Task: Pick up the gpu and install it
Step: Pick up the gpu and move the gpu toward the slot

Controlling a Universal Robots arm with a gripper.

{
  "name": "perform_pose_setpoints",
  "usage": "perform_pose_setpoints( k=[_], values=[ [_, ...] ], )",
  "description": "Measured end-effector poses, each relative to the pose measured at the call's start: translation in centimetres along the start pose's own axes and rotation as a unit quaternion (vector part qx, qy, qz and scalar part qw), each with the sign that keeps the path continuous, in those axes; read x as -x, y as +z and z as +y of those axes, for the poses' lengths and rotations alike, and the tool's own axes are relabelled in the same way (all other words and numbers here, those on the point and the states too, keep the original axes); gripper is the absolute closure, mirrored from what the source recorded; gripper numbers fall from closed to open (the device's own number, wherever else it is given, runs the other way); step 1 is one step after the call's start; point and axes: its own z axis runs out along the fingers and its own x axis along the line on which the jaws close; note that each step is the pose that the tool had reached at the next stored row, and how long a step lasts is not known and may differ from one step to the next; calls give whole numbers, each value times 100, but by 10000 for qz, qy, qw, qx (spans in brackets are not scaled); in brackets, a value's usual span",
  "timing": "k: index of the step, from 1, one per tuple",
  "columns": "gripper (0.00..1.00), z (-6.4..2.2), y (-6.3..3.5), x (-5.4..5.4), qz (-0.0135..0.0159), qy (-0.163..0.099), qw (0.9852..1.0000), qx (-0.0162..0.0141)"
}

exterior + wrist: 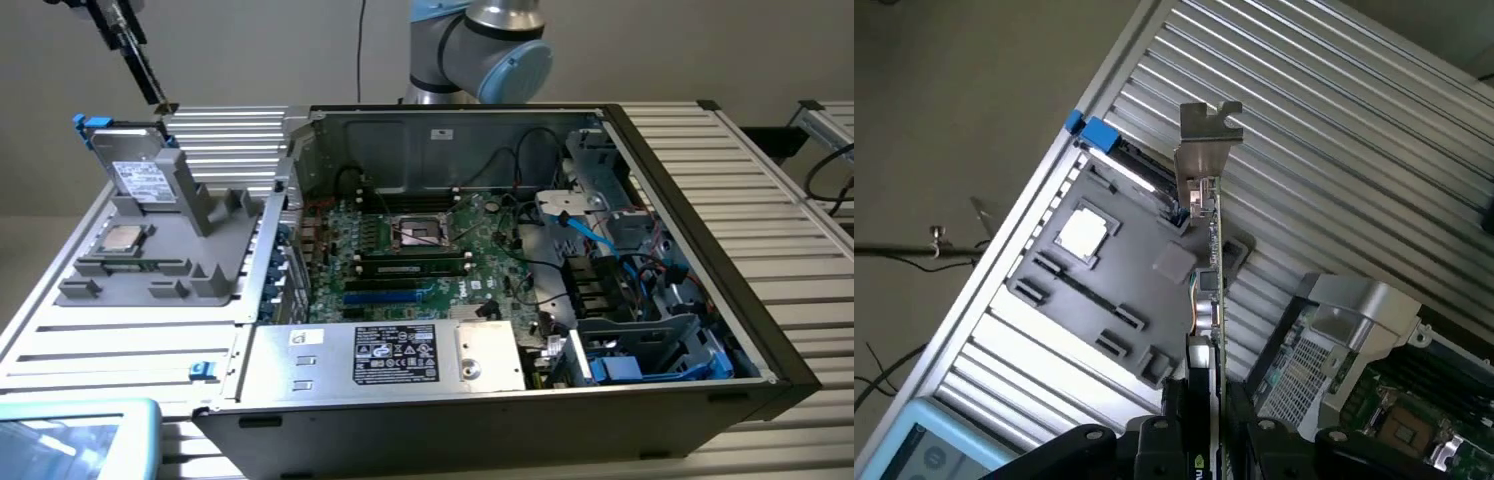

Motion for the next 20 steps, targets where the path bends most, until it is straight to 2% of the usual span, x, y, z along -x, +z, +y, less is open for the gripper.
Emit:
perform_pose_setpoints(
  k=[5, 10, 15, 20],
  values=[
    [72, 0, 9, 0, 25, -457, 9990, 9],
    [72, -1, 19, 0, 50, -907, 9959, 17],
    [72, -2, 30, 0, 75, -1355, 9907, 26],
    [72, -2, 42, -1, 101, -1810, 9834, 34]
  ],
)
